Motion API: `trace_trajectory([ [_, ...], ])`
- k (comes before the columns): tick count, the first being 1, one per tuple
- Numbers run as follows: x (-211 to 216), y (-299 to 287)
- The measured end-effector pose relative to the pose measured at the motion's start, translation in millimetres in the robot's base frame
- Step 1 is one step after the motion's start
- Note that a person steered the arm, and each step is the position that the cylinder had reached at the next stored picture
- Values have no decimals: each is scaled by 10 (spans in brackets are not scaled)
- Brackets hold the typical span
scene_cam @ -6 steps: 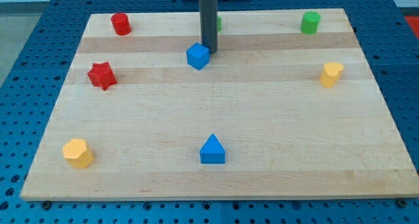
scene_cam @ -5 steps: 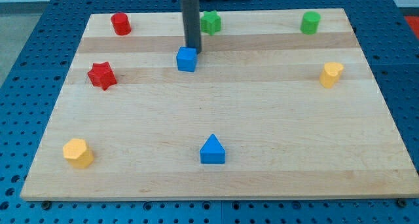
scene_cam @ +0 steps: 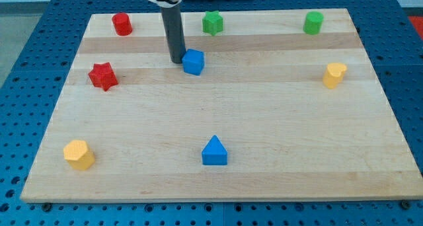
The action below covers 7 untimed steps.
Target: Push the cube to the bottom right of the board
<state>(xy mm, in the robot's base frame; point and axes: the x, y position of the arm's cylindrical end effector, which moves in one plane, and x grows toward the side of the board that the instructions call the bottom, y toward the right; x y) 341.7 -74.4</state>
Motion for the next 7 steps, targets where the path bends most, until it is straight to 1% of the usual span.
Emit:
trace_trajectory([
  [1,153,139],
  [2,423,246],
  [4,447,581],
  [6,276,851],
  [7,276,1013],
])
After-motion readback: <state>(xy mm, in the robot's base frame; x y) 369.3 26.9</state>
